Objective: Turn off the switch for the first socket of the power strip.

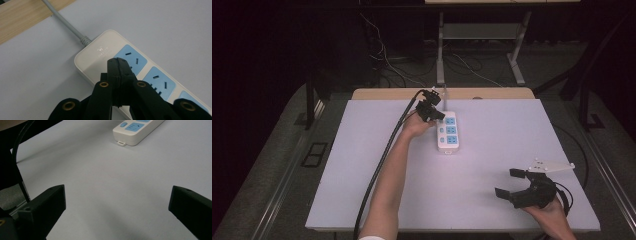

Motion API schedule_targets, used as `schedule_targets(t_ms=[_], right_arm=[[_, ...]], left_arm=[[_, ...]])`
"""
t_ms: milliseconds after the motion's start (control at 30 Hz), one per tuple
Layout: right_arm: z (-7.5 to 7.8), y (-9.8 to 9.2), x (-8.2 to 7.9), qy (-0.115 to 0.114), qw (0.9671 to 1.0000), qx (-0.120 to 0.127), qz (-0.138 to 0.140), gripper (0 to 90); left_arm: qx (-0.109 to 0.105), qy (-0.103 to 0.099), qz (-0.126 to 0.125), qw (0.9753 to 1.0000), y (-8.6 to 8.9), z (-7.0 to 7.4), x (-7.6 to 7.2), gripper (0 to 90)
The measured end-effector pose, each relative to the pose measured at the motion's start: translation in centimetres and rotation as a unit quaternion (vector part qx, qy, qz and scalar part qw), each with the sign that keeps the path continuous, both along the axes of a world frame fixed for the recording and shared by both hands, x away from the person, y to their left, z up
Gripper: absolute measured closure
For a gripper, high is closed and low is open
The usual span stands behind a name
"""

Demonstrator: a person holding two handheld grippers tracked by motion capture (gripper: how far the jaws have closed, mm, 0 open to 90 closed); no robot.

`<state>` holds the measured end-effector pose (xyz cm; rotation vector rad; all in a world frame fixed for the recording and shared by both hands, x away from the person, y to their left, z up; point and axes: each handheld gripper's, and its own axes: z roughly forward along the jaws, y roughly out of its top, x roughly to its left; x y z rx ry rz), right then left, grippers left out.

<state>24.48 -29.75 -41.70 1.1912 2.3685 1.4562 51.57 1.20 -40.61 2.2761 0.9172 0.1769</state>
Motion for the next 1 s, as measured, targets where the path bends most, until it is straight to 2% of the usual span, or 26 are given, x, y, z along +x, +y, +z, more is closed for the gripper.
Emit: schedule_targets(t_ms=[167, 233, 367, 567, 733, 900, 1000], right_arm=[[0.01, -0.02, -0.02, -0.001, 1.0, 0.0, 0.0, 0.8], [0.03, -0.04, -0.03, -0.002, 1.0, 0.0, -0.001, 0.8], [0.02, -0.08, 0.02, -0.003, 1.0, -0.001, -0.002, 0.8], [0.02, -0.05, -0.01, -0.002, 1.0, -0.003, -0.002, 0.8], [0.04, -0.12, -0.08, -0.005, 1.0, -0.004, -0.001, 0.8], [0.06, -0.17, -0.09, -0.005, 1.0, -0.004, -0.002, 0.8], [0.09, -0.18, -0.12, -0.006, 1.0, -0.004, -0.003, 0.8]], left_arm=[[0.004, 0.003, 0.007, 1.0, -0.09, -0.19, 0.0, 88.8], [0.018, 0.004, 0.007, 0.9998, -0.12, -0.41, 0.04, 88.8], [0.006, 0.01, 0.004, 0.9999, 0.11, -0.64, 0.1, 88.9], [0.003, 0.012, -0.001, 0.9999, -0.17, -0.72, 0.07, 89.3], [-0.003, 0.023, 0.003, 0.9997, -0.03, -0.72, 0.22, 89.4], [0.0, 0.018, -0.001, 0.9998, -0.08, -0.78, 0.17, 89.6], [0.009, 0.012, -0.004, 0.9999, -0.22, -0.82, 0.1, 89.7]])
